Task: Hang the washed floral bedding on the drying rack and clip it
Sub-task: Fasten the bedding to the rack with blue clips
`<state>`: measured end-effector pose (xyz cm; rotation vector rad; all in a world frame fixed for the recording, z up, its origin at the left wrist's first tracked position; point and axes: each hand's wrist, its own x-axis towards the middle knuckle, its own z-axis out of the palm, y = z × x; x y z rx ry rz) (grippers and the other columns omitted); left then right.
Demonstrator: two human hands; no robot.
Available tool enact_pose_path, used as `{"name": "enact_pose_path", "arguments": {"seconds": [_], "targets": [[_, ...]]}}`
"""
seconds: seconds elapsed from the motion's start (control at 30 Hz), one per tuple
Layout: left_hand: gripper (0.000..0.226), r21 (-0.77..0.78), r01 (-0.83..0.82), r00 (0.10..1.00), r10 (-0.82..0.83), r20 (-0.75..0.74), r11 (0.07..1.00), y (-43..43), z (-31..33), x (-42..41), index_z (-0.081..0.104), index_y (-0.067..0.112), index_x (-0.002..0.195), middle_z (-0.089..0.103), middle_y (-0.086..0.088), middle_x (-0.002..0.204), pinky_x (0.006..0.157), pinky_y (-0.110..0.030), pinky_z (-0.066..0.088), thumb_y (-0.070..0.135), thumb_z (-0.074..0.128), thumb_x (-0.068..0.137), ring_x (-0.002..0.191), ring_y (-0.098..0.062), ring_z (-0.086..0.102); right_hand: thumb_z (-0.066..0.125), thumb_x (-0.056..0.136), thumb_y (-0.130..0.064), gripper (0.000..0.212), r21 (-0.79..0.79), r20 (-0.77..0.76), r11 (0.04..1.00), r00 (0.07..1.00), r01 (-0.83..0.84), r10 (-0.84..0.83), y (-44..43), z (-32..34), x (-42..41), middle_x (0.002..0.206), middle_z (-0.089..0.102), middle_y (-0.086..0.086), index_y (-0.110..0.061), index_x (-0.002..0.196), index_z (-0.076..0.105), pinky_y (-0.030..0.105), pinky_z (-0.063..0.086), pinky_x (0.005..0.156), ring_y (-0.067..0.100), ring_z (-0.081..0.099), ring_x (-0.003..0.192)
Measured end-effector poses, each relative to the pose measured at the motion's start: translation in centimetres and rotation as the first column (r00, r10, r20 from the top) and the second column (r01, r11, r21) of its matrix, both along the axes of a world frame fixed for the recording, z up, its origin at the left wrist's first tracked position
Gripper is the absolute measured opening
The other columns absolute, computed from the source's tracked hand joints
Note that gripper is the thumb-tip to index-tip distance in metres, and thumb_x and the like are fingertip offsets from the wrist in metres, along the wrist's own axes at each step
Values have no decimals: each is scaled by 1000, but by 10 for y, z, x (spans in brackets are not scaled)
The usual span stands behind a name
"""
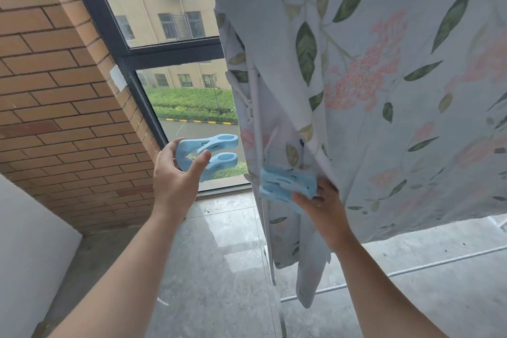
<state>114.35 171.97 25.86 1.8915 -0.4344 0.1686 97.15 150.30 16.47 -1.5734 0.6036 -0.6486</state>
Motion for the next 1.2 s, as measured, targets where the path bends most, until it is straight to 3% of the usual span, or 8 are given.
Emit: {"name": "enact_pose_path", "arguments": {"seconds": [0.17,0.37,0.6,0.8,0.9,0.97,1.07,1.2], "targets": [[84,-123,-30,999,35,37,992,-10,14,-19,44,25,146,43,9,134,109,-31,38,71,55,77,125,-6,44,73,86,-42,20,-55,-123,982,978,-179,171,9,23,-8,95,70,-18,-43,104,65,10,49,71,-1,67,87],[79,-211,92,983,-55,178,973,-14,43,-30,53,31,138,52,23,125,102,-51,50,83,50,79,124,-16,55,84,64,-61,77,338,125,816,882,-468,454,8,77,-7,107,67,13,-15,124,68,41,53,80,33,66,85],[86,-308,269,952,-203,230,913,-19,90,-44,55,18,140,58,-12,130,92,-61,53,78,61,77,116,-31,61,79,66,-66,85,272,300,664,717,-696,629,-7,142,-8,104,71,13,-7,126,66,34,57,73,26,69,88],[77,-259,402,889,-307,340,878,-39,138,-44,52,36,136,60,-12,126,89,-60,54,79,64,73,111,-32,63,77,67,-65,91,272,493,790,785,-549,376,-17,182,-1,119,64,21,-11,138,56,44,59,78,35,63,100],[83,-203,456,847,-353,397,867,-54,160,-43,51,36,141,61,-5,129,94,-59,51,80,65,72,117,-30,61,77,69,-63,80,281,439,867,858,-412,265,-27,207,-8,103,64,15,-19,134,60,32,53,60,25,59,72],[76,-172,499,815,-392,428,849,-66,175,-45,51,45,135,63,-3,126,94,-56,52,82,65,70,116,-27,63,76,79,-47,55,216,338,931,917,-296,213,-33,223,-13,86,58,10,-19,125,65,25,33,45,16,40,50],[79,-125,528,764,-405,503,840,-79,192,-46,57,35,133,62,4,121,93,-51,53,83,62,71,112,-23,64,71,82,-43,41,118,252,984,962,-137,104,-33,239,-20,78,57,6,-16,113,69,21,20,42,13,24,43],[87,0,460,740,-383,554,888,-87,208,-44,59,28,135,52,14,118,92,-15,46,80,62,66,108,-9,57,67,81,-55,52,-90,203,996,979,23,-5,-27,247,-39,94,67,5,-24,123,63,22,32,42,10,33,44]]}}
